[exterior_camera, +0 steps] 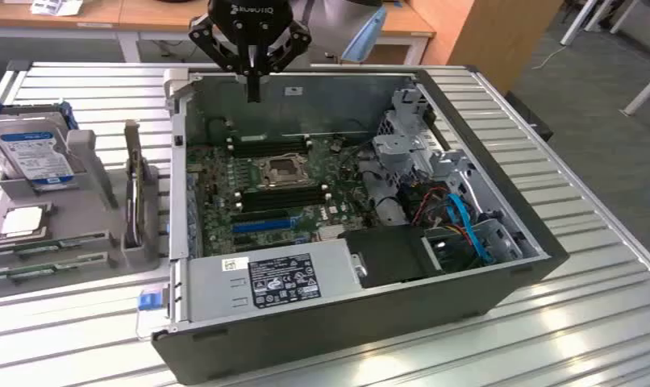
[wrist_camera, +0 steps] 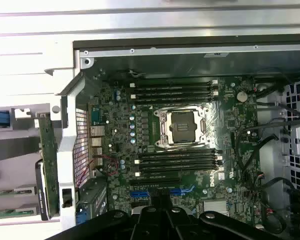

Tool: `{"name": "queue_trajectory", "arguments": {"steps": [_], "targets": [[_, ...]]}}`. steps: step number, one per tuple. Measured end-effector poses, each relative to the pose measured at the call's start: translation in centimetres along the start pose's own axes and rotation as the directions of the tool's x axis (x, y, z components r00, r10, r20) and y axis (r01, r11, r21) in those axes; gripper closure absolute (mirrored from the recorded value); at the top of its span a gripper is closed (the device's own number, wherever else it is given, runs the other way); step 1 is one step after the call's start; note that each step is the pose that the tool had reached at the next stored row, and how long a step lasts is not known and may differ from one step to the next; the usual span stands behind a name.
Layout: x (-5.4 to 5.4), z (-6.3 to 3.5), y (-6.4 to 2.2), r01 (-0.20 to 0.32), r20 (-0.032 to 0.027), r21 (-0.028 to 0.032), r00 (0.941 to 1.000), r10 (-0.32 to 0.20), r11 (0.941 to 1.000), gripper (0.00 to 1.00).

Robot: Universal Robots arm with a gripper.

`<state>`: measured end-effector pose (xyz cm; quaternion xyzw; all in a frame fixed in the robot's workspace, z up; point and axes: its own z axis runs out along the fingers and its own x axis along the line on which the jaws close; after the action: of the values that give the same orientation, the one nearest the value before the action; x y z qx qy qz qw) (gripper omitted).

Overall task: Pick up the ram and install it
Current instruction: 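Reach for the ram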

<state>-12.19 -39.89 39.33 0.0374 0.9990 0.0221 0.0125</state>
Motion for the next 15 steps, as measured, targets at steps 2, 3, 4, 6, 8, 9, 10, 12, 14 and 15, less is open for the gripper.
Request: {"name": "queue_trajectory", "arguments": {"steps": [2, 3, 4, 6, 8, 9, 10, 12, 14, 15], "targets": [[0.00, 0.00, 0.00, 0.000, 0.0000, 0.0000, 1.0000, 0.000, 1.0000, 0.90], [0.00, 0.00, 0.00, 0.000, 0.0000, 0.0000, 1.0000, 0.000, 1.0000, 0.90], [0.00, 0.00, 0.00, 0.000, 0.0000, 0.0000, 1.0000, 0.000, 1.0000, 0.90], [0.00, 0.00, 0.00, 0.000, 0.0000, 0.0000, 1.0000, 0.000, 1.0000, 0.90], [0.00, 0.00, 0.00, 0.000, 0.0000, 0.0000, 1.0000, 0.000, 1.0000, 0.90], [0.00, 0.00, 0.00, 0.000, 0.0000, 0.0000, 1.0000, 0.000, 1.0000, 0.90], [0.00, 0.00, 0.00, 0.000, 0.0000, 0.0000, 1.0000, 0.000, 1.0000, 0.90], [0.04, 0.00, 0.00, 0.000, 0.0001, -0.0001, 1.0000, 0.000, 1.0000, 0.90], [0.15, 0.01, -0.01, 0.000, 0.0002, -0.0002, 1.0000, 0.000, 1.0000, 0.90], [0.25, -0.01, -0.02, 0.000, 0.0001, -0.0001, 1.0000, 0.000, 1.0000, 0.90]]}}
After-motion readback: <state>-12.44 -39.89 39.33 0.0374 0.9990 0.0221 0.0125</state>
